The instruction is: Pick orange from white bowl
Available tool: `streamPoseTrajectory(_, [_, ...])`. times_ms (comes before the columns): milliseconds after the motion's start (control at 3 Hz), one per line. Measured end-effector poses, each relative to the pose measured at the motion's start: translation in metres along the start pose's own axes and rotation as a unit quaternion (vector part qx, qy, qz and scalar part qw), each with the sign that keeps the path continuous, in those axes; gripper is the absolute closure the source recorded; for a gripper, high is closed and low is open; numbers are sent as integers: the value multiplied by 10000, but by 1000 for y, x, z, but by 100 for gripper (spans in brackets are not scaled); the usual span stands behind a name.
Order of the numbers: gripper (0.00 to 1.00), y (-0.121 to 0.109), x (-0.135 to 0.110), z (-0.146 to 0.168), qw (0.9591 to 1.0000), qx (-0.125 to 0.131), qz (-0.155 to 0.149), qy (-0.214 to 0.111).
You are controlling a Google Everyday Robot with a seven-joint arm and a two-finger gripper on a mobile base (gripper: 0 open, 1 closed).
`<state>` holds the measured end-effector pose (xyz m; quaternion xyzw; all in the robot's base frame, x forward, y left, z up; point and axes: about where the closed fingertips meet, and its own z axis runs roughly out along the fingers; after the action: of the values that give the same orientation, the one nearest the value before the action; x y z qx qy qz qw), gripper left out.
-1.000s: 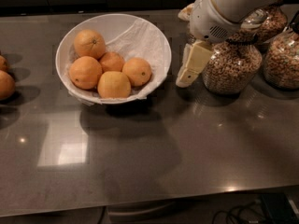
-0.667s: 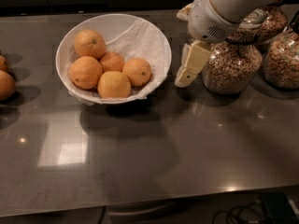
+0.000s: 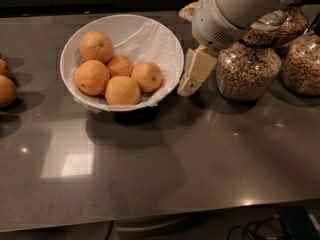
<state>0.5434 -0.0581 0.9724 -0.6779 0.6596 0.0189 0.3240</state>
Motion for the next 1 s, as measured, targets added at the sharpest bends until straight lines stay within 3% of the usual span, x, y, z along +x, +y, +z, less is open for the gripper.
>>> streamPoseTrajectory(333, [0,-3,-24,20,9992,-128,-273,-248])
streamPoseTrajectory(1000, [0,-1,-27,13,9993,14,-272,-273])
